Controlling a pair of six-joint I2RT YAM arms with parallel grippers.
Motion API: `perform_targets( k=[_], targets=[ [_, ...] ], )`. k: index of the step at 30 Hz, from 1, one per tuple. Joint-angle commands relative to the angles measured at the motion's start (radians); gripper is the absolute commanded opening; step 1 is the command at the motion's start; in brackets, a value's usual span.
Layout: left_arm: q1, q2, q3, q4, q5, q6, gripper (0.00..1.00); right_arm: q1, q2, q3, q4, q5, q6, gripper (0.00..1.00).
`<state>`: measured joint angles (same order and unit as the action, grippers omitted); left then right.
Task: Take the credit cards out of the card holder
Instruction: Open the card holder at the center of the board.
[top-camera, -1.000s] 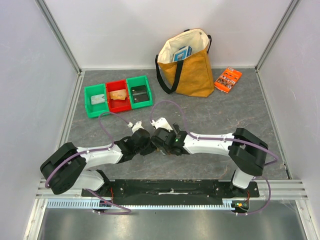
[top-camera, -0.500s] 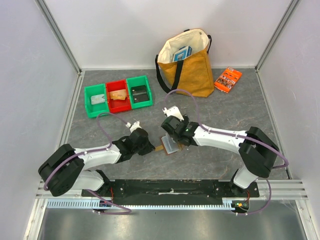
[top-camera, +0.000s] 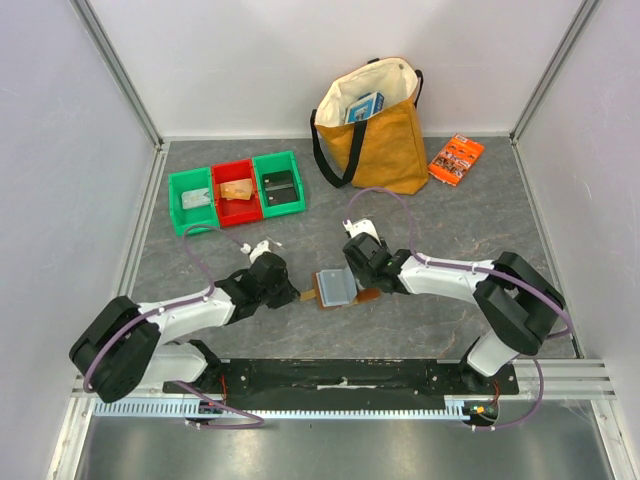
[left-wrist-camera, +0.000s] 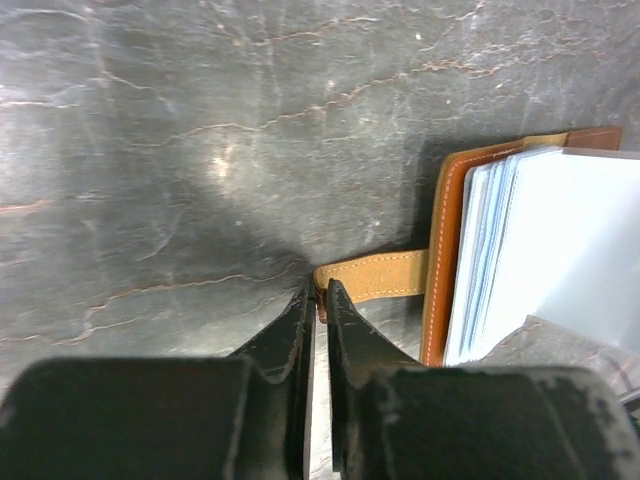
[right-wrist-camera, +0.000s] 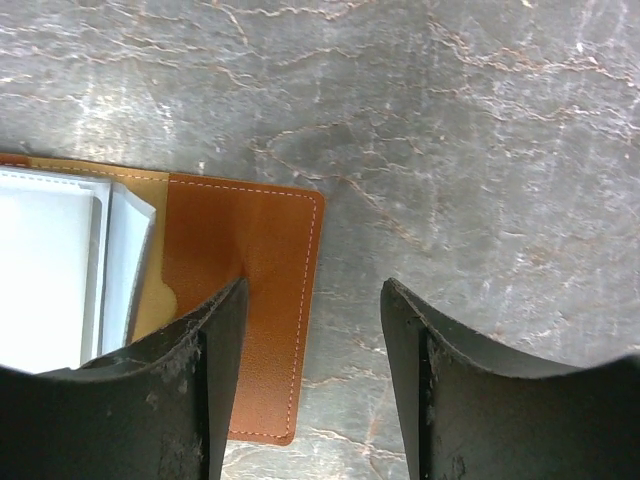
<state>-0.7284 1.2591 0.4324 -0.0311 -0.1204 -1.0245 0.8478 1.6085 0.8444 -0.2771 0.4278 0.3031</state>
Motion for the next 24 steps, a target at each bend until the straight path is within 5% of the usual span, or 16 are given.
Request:
perform_targets(
  k=[1,6,8,16,24],
  targets=[
    [0.029,-0.075,0.035,-0.137,-0.028,0.081,0.16,0.002,-0.009,-0.041,0.047,-0.077,0.01,0.63],
    [0.03,-0.161,0.172,-0.272,-0.033,0.177,0.51,0.002,-0.035,-0.051,0.059,-0.084,0.007,0.63],
    [0.029,-0.164,0.239,-0.308,0.004,0.211,0.55,0.004,-0.042,-0.053,0.064,-0.09,0.008,0.63],
    [-0.022,-0.023,0.407,-0.273,0.232,0.244,0.49,0.002,-0.061,-0.056,0.078,-0.093,0.007,0.63],
    [-0.115,0.227,0.448,-0.158,0.283,0.225,0.33,0.002,-0.108,-0.047,0.076,-0.103,0.013,0.62]
  ],
)
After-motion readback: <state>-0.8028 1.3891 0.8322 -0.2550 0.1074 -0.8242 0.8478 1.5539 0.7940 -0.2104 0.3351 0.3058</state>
